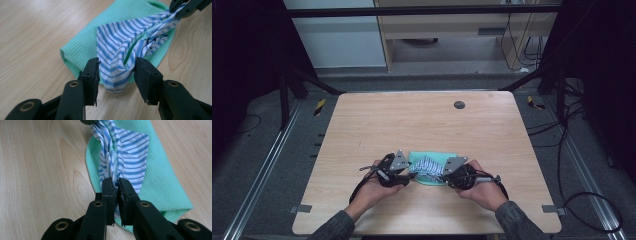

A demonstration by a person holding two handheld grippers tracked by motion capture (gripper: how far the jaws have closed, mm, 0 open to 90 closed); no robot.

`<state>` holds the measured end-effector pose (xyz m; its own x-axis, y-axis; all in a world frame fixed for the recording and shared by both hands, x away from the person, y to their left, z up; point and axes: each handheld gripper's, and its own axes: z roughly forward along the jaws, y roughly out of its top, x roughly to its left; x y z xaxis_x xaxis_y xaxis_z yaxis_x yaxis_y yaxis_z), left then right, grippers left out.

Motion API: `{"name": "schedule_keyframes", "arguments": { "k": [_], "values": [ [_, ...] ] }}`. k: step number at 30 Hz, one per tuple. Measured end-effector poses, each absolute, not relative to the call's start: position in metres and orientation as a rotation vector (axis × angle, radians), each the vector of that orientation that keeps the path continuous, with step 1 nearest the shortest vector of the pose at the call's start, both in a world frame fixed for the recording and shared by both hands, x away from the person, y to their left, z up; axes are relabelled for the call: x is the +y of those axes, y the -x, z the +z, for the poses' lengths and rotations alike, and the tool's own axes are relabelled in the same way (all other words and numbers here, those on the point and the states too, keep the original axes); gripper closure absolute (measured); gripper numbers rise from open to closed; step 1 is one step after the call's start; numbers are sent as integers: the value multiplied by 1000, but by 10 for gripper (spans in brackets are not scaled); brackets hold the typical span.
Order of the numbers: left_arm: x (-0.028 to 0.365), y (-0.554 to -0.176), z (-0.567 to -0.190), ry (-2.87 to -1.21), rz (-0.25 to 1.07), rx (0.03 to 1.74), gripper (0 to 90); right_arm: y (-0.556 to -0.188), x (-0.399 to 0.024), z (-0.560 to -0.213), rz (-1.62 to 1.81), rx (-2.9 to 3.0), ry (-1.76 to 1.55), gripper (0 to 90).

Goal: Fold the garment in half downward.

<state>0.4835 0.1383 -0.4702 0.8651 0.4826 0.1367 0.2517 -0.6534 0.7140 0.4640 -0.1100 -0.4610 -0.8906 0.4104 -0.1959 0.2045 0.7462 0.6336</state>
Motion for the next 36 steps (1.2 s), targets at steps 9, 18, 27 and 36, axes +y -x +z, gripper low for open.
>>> {"name": "schedule_keyframes", "arguments": {
  "k": [9, 18, 27, 36],
  "values": [
    [136, -478, -475, -2357, 411, 445, 811, -459, -109, -467, 902, 2633, -471, 839],
    [136, -471, -480, -2406, 409, 384, 843, -454, -110, -473, 898, 2651, -462, 851],
    [137, -465, -485, -2437, 386, 350, 849, -449, -110, -479, 877, 2681, -441, 856],
    [137, -461, -487, -2454, 354, 343, 853, -448, -110, -482, 846, 2707, -446, 859]
  ]
}}
